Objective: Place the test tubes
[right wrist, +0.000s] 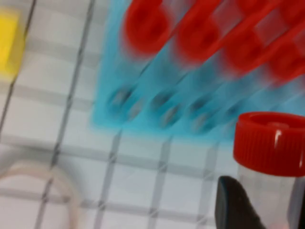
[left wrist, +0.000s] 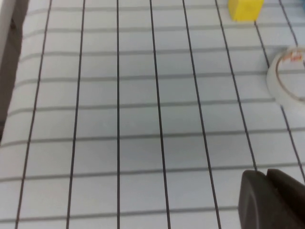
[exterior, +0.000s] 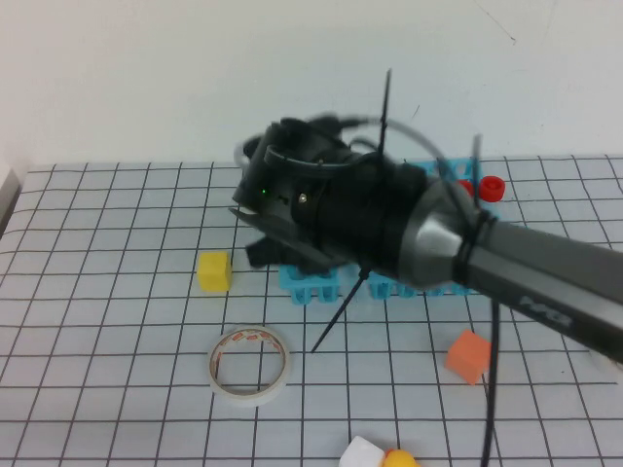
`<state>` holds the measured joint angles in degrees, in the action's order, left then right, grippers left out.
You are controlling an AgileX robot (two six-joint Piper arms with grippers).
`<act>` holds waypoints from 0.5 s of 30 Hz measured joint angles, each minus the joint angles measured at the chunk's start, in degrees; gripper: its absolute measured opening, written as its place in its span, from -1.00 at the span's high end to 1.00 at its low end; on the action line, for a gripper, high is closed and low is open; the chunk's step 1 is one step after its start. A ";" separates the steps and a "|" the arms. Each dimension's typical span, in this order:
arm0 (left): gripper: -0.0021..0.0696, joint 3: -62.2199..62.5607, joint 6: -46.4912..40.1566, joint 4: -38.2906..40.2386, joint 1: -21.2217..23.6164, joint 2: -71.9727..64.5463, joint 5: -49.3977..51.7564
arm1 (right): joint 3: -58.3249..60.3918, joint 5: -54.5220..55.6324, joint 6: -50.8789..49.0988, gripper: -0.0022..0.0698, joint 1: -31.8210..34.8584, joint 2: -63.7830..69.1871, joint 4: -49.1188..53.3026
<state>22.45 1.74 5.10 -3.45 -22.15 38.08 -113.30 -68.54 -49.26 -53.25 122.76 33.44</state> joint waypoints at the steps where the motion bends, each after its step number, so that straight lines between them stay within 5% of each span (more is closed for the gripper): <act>1: 0.95 0.00 0.00 0.00 0.00 0.00 -1.05 | -0.08 -0.53 0.29 0.28 -0.59 -1.09 3.26; 15: 0.95 0.00 0.00 2.78 0.00 -0.13 -24.23 | -0.47 2.79 4.69 0.28 -11.93 -13.46 19.78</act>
<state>22.45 1.74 7.88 -3.45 -22.28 13.85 -113.76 -65.75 -44.57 -65.18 109.30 53.21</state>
